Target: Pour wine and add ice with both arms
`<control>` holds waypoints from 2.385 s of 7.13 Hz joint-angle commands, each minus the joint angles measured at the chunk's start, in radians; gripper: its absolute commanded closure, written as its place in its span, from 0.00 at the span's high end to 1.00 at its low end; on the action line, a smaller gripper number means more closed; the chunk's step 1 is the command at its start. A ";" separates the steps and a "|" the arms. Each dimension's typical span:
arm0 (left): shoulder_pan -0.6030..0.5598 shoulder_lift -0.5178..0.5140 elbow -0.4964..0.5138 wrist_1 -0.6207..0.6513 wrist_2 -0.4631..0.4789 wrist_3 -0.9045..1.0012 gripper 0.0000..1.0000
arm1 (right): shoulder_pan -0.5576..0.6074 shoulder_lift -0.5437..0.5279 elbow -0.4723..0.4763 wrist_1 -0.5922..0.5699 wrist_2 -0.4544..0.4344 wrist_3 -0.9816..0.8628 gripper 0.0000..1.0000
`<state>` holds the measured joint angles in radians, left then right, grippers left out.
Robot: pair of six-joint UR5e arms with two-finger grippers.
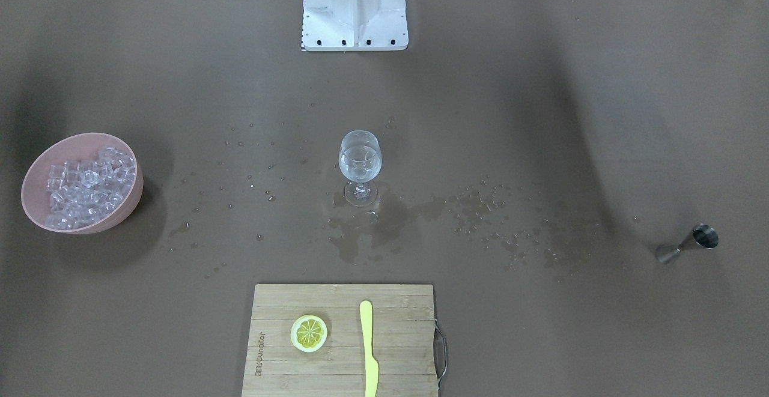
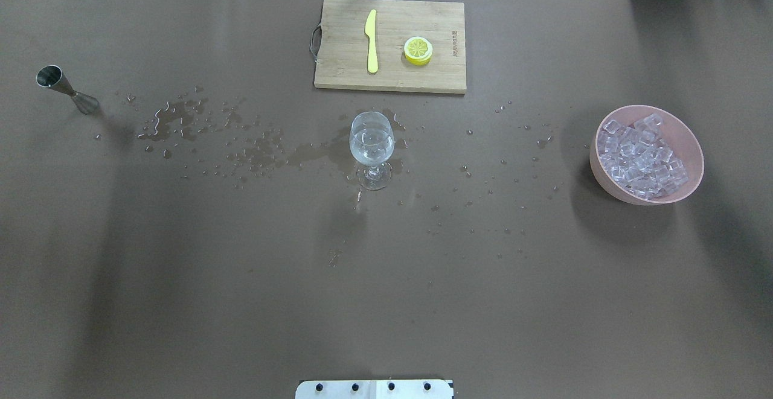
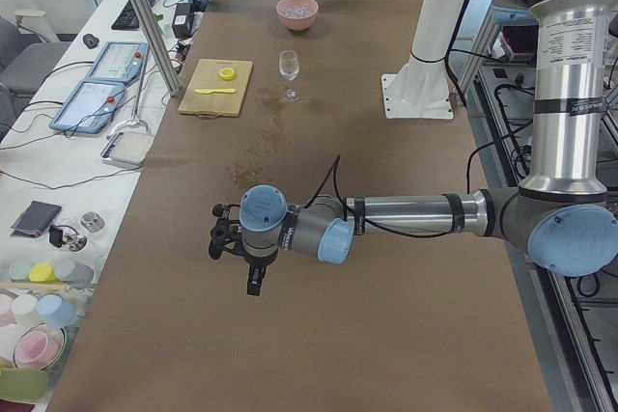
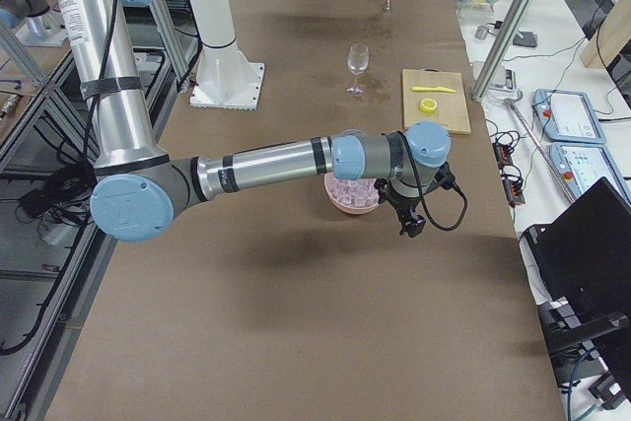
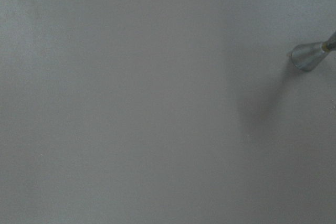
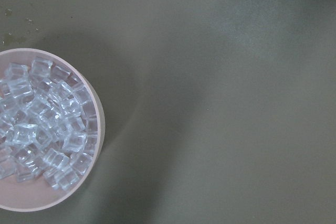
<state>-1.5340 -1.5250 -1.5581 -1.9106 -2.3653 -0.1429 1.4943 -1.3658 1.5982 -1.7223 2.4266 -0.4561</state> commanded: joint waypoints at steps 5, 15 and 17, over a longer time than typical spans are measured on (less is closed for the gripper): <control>0.000 0.008 0.016 -0.103 -0.009 -0.001 0.98 | 0.000 -0.002 0.000 0.001 0.002 0.004 1.00; 0.245 -0.044 0.081 -0.650 0.046 -0.451 0.98 | 0.000 -0.019 -0.009 0.001 0.005 0.005 1.00; 0.261 -0.041 0.098 -0.737 0.046 -0.448 0.98 | 0.000 -0.025 -0.001 0.001 0.008 0.005 1.00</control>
<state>-1.2837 -1.5683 -1.4701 -2.5948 -2.3224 -0.5855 1.4941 -1.3880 1.5945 -1.7211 2.4328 -0.4510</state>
